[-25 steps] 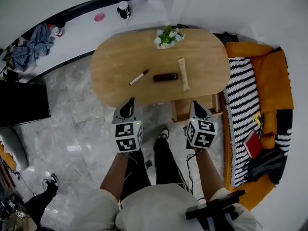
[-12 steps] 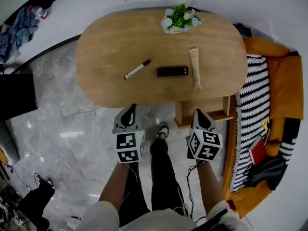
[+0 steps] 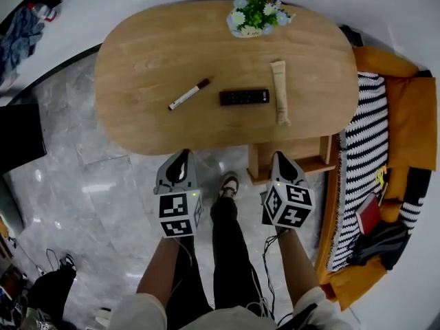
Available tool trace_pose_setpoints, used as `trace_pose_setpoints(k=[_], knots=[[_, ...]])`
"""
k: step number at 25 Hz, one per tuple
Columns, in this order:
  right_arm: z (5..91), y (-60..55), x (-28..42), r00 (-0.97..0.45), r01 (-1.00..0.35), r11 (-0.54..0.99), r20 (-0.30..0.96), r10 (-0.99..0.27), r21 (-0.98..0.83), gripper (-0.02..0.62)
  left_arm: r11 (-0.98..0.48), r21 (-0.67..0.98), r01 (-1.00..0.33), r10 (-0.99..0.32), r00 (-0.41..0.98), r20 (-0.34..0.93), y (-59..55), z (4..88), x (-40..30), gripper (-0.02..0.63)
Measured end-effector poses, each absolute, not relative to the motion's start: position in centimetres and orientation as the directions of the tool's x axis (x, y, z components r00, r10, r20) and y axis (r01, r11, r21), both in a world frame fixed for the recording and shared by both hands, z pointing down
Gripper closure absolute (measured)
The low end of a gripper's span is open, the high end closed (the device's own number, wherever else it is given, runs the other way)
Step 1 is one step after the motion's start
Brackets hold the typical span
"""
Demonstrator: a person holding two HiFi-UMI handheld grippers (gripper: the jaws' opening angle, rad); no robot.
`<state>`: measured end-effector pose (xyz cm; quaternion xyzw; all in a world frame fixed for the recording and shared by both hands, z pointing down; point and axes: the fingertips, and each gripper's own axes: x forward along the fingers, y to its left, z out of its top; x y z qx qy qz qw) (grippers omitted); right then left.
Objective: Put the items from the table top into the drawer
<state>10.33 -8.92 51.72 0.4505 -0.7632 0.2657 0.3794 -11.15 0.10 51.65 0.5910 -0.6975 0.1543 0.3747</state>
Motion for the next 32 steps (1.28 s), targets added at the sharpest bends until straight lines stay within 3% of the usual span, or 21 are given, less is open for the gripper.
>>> trace_pose_setpoints(k=[19,32], knots=[[57.0,-20.4,11.1,-0.309,-0.848,0.53,0.807,-0.503,0.005,0.485,0.269,0.259,-0.928,-0.702,-0.005,0.712,-5.1,57.6,-8.5,0.595],[61.0,-26.0,8.7,-0.396,-0.782,0.622,0.809,-0.435,-0.049,0.477,0.249,0.253,-0.935,-0.684,0.016,0.73,-6.6,59.9,-7.0,0.595]])
